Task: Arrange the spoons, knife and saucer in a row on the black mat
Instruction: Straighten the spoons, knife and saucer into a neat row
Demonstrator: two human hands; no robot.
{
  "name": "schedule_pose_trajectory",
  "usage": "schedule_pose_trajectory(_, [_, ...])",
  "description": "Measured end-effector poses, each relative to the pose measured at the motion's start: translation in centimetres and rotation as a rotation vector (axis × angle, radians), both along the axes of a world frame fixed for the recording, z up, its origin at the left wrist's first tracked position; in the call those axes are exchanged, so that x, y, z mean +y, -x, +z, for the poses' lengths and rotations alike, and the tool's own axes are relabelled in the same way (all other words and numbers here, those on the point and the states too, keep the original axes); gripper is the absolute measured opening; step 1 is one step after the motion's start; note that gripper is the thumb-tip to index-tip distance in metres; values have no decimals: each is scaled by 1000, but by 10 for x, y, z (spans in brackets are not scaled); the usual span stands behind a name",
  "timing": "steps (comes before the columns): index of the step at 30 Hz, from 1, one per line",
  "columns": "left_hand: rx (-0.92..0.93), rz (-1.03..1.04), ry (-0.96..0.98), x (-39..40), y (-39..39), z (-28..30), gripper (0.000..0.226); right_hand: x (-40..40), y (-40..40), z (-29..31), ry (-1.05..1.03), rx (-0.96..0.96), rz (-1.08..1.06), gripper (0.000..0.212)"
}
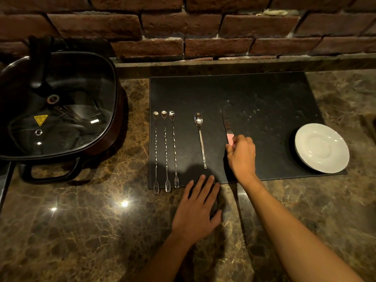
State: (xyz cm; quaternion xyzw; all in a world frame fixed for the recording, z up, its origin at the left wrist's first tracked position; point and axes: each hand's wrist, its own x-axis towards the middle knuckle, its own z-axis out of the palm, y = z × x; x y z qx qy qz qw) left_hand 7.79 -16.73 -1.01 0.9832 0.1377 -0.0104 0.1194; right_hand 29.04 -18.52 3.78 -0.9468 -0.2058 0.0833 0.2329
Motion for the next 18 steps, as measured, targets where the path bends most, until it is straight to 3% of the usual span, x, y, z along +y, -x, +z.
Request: schedule_pose_trajectory(18, [-12,5,0,-1,1,-2,71,-3,-2,0,-22,24,15,28])
